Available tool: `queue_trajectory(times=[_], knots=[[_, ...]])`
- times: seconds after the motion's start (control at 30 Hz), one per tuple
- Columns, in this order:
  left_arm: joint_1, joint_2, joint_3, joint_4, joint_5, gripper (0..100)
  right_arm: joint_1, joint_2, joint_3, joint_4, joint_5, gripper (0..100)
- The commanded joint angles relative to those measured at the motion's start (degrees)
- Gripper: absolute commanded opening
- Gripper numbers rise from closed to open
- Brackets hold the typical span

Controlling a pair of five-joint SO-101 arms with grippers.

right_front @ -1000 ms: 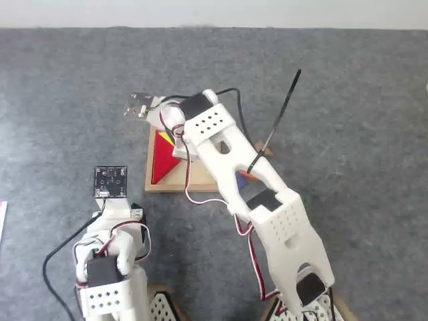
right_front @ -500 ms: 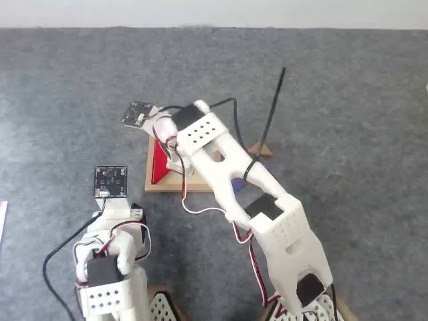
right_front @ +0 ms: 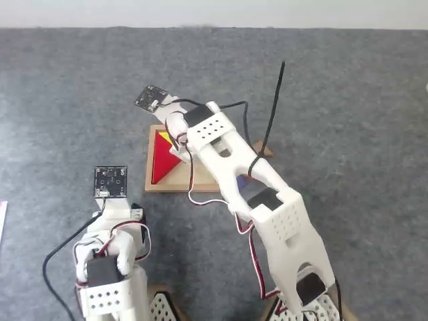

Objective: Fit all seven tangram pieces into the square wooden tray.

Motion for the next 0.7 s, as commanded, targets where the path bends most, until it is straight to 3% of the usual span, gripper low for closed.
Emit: queue_trajectory(times=[0.0, 0.23, 0.67], knots=[[0.26, -1.14, -0.66, 0.26, 0.00, 8, 0.75, -1.71, -0.44, 0.04, 0.00, 6.6], [0.26, -1.14, -0.66, 0.26, 0.00, 8, 0.75, -3.65, -1.14, 8.22, -0.18, 6.2], [0.26, -1.14, -0.66, 0.26, 0.00, 8, 0.48, 1.27, -0.18, -1.27, -0.44, 6.6]])
